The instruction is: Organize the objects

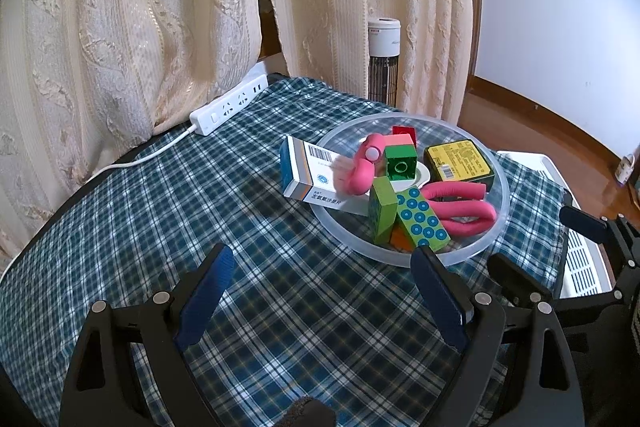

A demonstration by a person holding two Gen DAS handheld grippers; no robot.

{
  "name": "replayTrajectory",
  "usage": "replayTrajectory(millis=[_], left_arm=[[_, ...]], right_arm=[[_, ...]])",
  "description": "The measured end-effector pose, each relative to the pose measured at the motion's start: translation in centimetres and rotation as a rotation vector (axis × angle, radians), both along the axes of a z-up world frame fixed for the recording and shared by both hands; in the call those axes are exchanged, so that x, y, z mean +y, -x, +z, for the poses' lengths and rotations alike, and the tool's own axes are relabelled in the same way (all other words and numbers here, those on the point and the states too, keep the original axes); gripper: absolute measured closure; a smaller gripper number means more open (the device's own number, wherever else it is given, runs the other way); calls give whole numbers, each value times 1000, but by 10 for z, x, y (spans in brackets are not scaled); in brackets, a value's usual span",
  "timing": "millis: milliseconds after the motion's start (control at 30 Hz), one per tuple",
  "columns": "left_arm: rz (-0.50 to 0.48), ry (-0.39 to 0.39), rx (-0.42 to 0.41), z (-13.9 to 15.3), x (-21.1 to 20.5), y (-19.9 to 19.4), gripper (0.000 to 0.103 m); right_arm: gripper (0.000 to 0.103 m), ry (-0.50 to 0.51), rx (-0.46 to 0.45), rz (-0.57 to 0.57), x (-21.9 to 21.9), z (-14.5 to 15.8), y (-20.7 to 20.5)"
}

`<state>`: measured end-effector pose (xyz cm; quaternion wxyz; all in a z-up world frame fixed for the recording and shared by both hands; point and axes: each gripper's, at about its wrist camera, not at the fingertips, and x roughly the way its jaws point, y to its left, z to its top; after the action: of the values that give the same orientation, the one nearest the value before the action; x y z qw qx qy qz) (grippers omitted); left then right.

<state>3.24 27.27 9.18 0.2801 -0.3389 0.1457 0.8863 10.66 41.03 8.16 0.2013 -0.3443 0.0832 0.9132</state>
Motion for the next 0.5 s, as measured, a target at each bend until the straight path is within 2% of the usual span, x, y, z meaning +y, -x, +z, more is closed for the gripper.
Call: replayTrajectory(millis=[500], left_arm=[[-14, 4, -42, -6, 0, 5, 12]], right_arm=[[1, 12, -6, 0, 2, -3, 3]])
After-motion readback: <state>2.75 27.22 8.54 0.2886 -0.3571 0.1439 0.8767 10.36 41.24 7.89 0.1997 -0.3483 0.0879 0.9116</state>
